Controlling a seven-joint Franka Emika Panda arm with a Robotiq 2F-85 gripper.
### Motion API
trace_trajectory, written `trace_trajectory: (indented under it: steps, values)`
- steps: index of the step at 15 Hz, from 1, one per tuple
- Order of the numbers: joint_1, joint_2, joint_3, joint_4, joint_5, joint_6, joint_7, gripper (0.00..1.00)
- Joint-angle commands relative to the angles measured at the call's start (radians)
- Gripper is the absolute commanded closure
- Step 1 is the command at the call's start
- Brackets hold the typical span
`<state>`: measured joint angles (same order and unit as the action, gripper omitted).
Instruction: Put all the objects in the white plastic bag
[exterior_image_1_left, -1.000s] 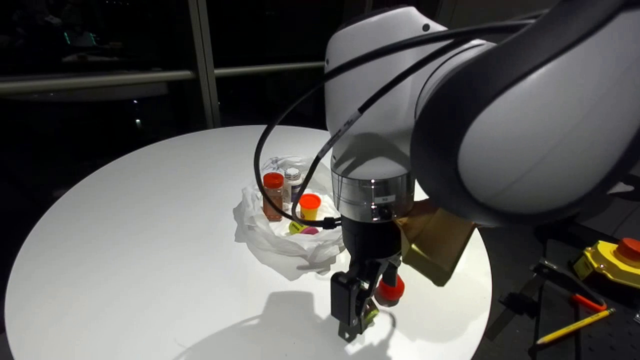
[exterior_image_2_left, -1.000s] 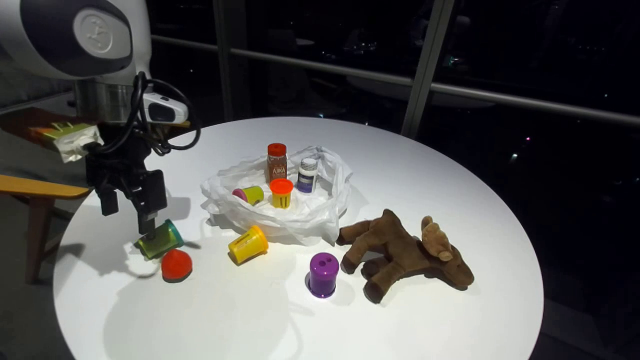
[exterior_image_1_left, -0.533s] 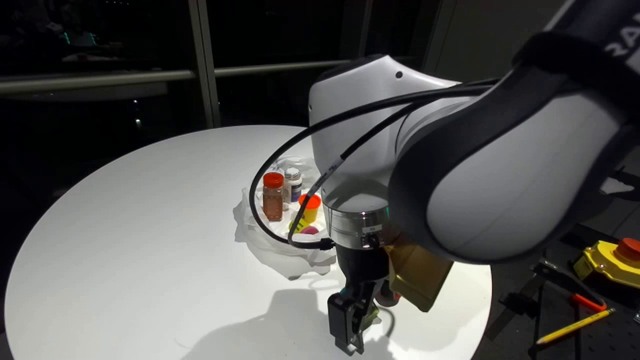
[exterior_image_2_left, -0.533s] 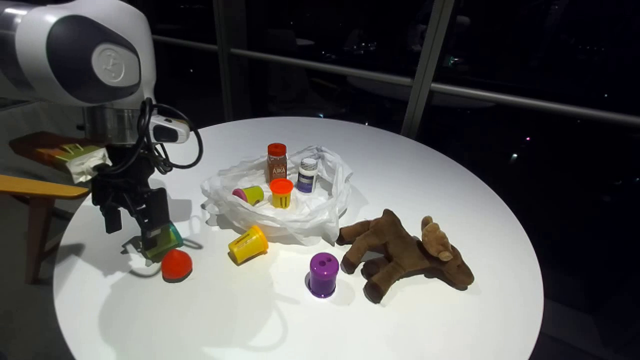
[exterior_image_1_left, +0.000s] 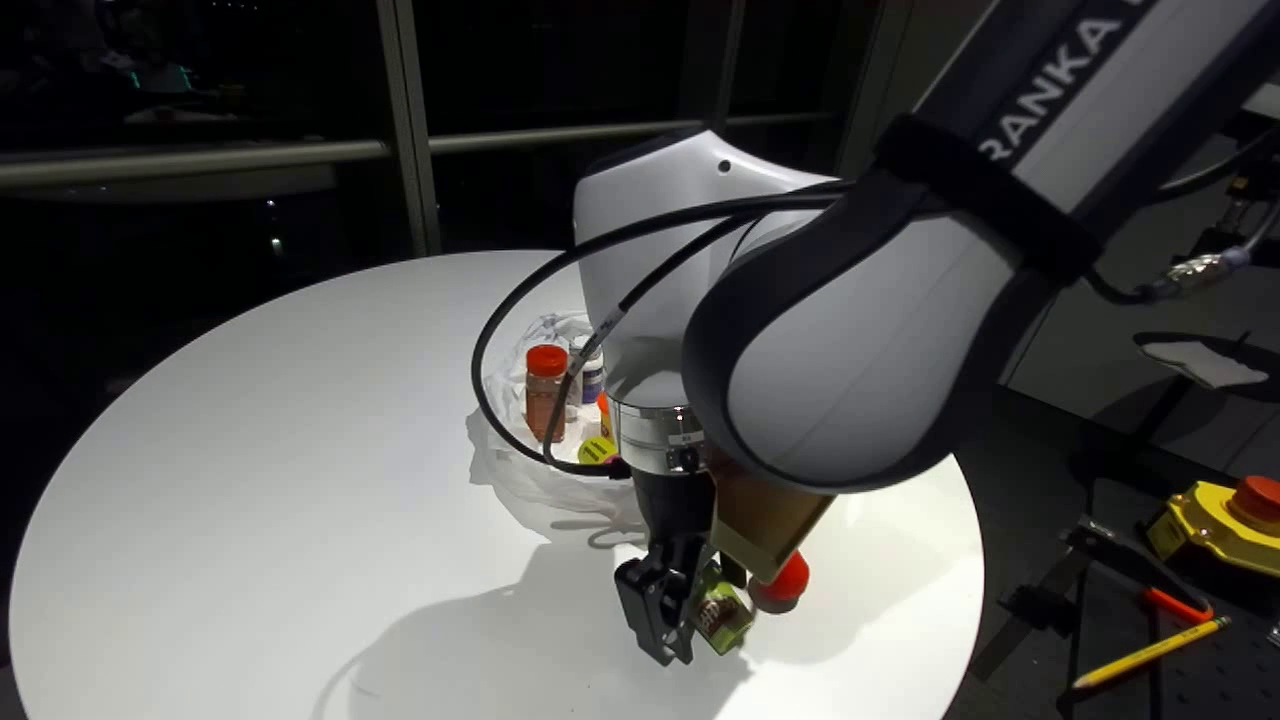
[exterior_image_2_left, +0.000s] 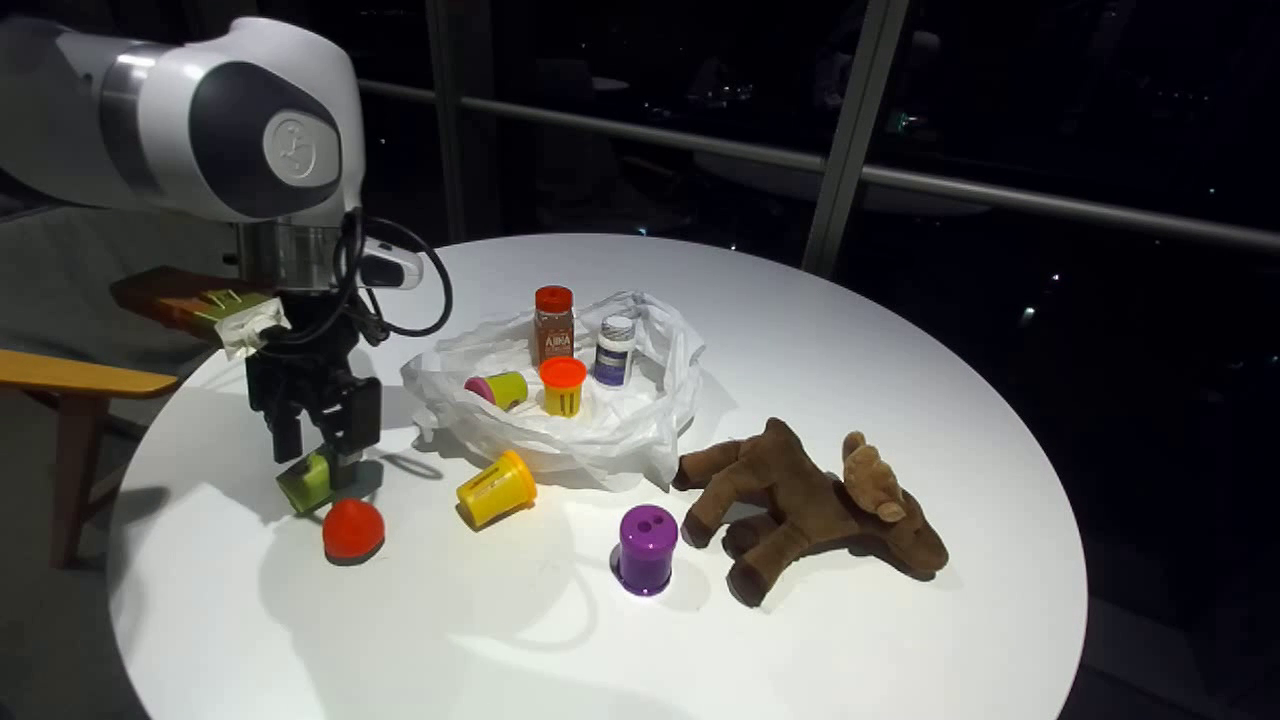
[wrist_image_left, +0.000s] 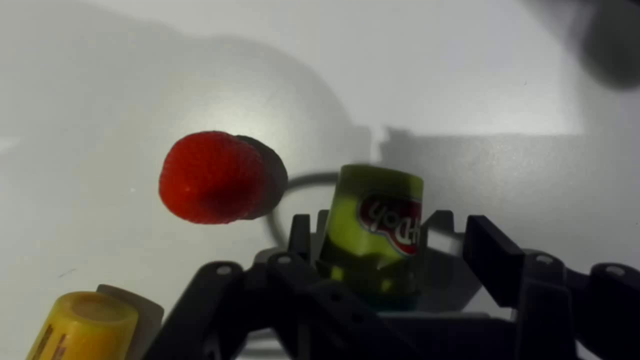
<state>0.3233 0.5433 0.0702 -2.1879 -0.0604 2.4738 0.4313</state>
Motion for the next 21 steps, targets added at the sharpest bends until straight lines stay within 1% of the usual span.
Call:
trace_trajectory:
  steps: [1, 4, 5, 8, 10, 12, 13, 15, 17, 19, 21]
  values:
    - [0.022, 0.015, -0.032, 0.046, -0.015, -0.036, 0.035, 0.51]
    - [0.024, 0.028, -0.048, 0.062, -0.016, -0.051, 0.048, 0.73]
    - [0.024, 0.025, -0.05, 0.063, -0.017, -0.055, 0.051, 0.77]
    - [-0.006, -0.041, -0.027, 0.047, 0.016, -0.085, 0.011, 0.78]
    - [-0.021, -0.105, -0.027, 0.048, 0.024, -0.119, -0.001, 0.78]
    - [-0.028, -0.157, -0.041, 0.087, 0.005, -0.183, 0.009, 0.78]
    - [-0.024, -0.166, -0.057, 0.122, -0.026, -0.216, 0.031, 0.78]
    - [-0.031, -0.151, -0.071, 0.221, -0.066, -0.287, 0.051, 0.78]
    - [-0.041, -0.114, -0.078, 0.314, -0.093, -0.328, 0.065, 0.78]
    - [-0.049, -0.056, -0.086, 0.397, -0.106, -0.325, 0.083, 0.78]
    - [-0.05, 0.006, -0.102, 0.458, -0.131, -0.285, 0.109, 0.78]
